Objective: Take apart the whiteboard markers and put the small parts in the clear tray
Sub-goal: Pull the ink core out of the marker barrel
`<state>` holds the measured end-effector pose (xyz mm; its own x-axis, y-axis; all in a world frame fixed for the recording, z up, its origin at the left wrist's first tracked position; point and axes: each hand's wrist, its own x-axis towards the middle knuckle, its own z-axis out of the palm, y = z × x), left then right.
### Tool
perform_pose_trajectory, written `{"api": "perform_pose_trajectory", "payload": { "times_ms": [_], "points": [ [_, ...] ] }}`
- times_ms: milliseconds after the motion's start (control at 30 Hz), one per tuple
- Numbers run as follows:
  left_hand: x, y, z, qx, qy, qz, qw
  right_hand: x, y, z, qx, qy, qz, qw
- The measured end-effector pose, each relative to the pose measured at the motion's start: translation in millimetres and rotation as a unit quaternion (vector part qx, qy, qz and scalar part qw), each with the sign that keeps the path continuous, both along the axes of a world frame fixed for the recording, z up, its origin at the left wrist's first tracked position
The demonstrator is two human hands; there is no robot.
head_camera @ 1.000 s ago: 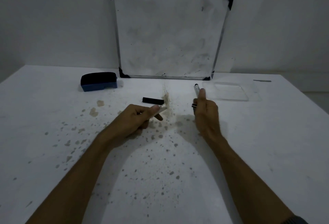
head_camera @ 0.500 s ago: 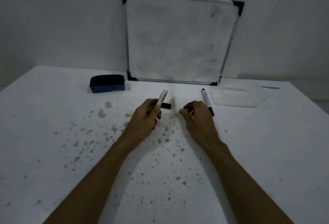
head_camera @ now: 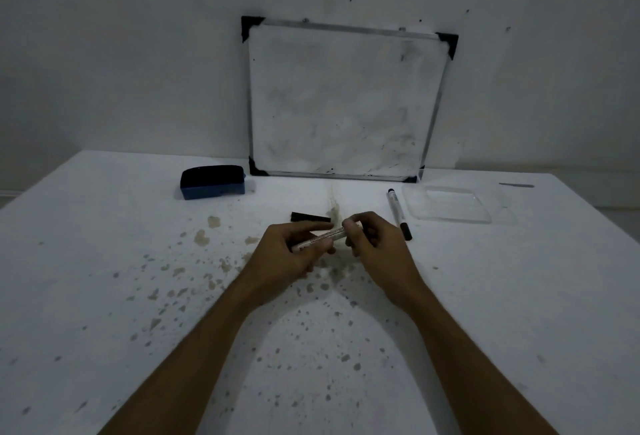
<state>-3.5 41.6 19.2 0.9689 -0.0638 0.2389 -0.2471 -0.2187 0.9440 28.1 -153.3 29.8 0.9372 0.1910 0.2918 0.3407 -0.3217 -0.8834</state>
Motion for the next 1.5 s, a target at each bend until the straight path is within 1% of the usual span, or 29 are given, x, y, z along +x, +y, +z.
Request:
{"api": "perform_pose_trajectory", "payload": {
  "times_ms": [67, 133, 167, 233, 267, 333, 400, 433, 467, 500, 567, 633, 700, 733, 800, 833, 900, 933, 1000, 1067, 1133, 1200, 1233, 1267, 1333, 1367, 1433, 1500],
  "points": [
    [1, 0, 6, -0.081, 0.010, 0.043, 0.996, 3, -2, 0, 0.061, 0.025, -0.033, 0.997],
    [2, 2, 13, -0.184, 0.030, 0.095, 0.978, 5, -5, 3, 0.148, 0.065, -0.060, 0.985],
    [3, 1, 15, -0.214, 0.035, 0.105, 0.971, 4, -5, 5, 0.191, 0.090, -0.060, 0.976],
    [1, -6, 17, -0.235, 0.041, 0.088, 0.967, 1, -2, 8, 0.242, 0.124, -0.034, 0.962],
    [-1, -13, 16, -0.244, 0.043, 0.072, 0.966, -2, 0, 8, 0.241, 0.127, -0.018, 0.962],
    [-4, -26, 14, -0.277, 0.047, 0.060, 0.958, -8, 5, 6, 0.202, 0.121, 0.013, 0.972],
    [-7, -34, 14, -0.288, 0.044, 0.080, 0.953, -13, 11, 4, 0.169, 0.122, 0.020, 0.978],
    [-6, -35, 15, -0.279, 0.038, 0.098, 0.955, -15, 14, 5, 0.179, 0.133, 0.011, 0.975],
    [-6, -33, 16, -0.266, 0.026, 0.115, 0.957, -15, 15, 7, 0.220, 0.157, -0.005, 0.963],
    [-6, -32, 19, -0.258, 0.009, 0.127, 0.958, -15, 16, 11, 0.295, 0.197, -0.019, 0.935],
    [-7, -34, 24, -0.252, -0.030, 0.136, 0.958, -10, 11, 18, 0.448, 0.262, -0.032, 0.854],
    [-10, -47, 21, -0.216, -0.045, 0.123, 0.968, -7, 7, 24, 0.529, 0.289, -0.023, 0.797],
    [-17, -68, 12, -0.140, -0.016, 0.093, 0.986, -8, 11, 23, 0.558, 0.300, -0.011, 0.773],
    [-19, -74, 10, -0.124, -0.003, 0.085, 0.989, -10, 15, 22, 0.558, 0.305, -0.015, 0.771],
    [-18, -73, 9, -0.147, -0.002, 0.105, 0.984, -13, 20, 20, 0.569, 0.319, -0.015, 0.758],
    [-17, -69, 11, -0.170, -0.017, 0.126, 0.977, -13, 18, 19, 0.579, 0.319, -0.018, 0.750],
    [-13, -61, 12, -0.188, -0.060, 0.153, 0.968, -9, 13, 16, 0.587, 0.305, -0.023, 0.749],
    [-13, -61, 10, -0.172, -0.072, 0.144, 0.972, -8, 13, 15, 0.586, 0.300, -0.022, 0.752],
    [-17, -68, 5, -0.111, -0.047, 0.087, 0.989, -9, 18, 12, 0.546, 0.309, -0.019, 0.779],
    [-20, -71, 4, -0.073, -0.028, 0.070, 0.994, -15, 26, 8, 0.493, 0.333, -0.021, 0.803],
    [-18, -66, 8, -0.078, -0.059, 0.107, 0.989, -16, 29, 8, 0.495, 0.333, -0.014, 0.802],
    [-17, -62, 9, -0.097, -0.110, 0.152, 0.977, -12, 30, 9, 0.529, 0.313, -0.009, 0.789],
    [-18, -64, 8, -0.102, -0.122, 0.151, 0.976, -12, 30, 9, 0.539, 0.306, -0.011, 0.784],
    [-19, -67, 6, -0.098, -0.115, 0.137, 0.979, -12, 29, 8, 0.538, 0.301, -0.013, 0.787],
    [-21, -74, 4, -0.069, -0.065, 0.098, 0.991, -13, 28, 4, 0.515, 0.303, -0.027, 0.801],
    [-21, -74, 3, -0.056, -0.056, 0.094, 0.992, -13, 26, 4, 0.502, 0.309, -0.033, 0.807],
    [-18, -70, 6, -0.066, -0.069, 0.114, 0.989, -14, 25, 7, 0.494, 0.323, -0.031, 0.806],
    [-13, -61, 8, -0.107, -0.083, 0.153, 0.979, -13, 25, 11, 0.495, 0.324, -0.018, 0.806]
  ]
}}
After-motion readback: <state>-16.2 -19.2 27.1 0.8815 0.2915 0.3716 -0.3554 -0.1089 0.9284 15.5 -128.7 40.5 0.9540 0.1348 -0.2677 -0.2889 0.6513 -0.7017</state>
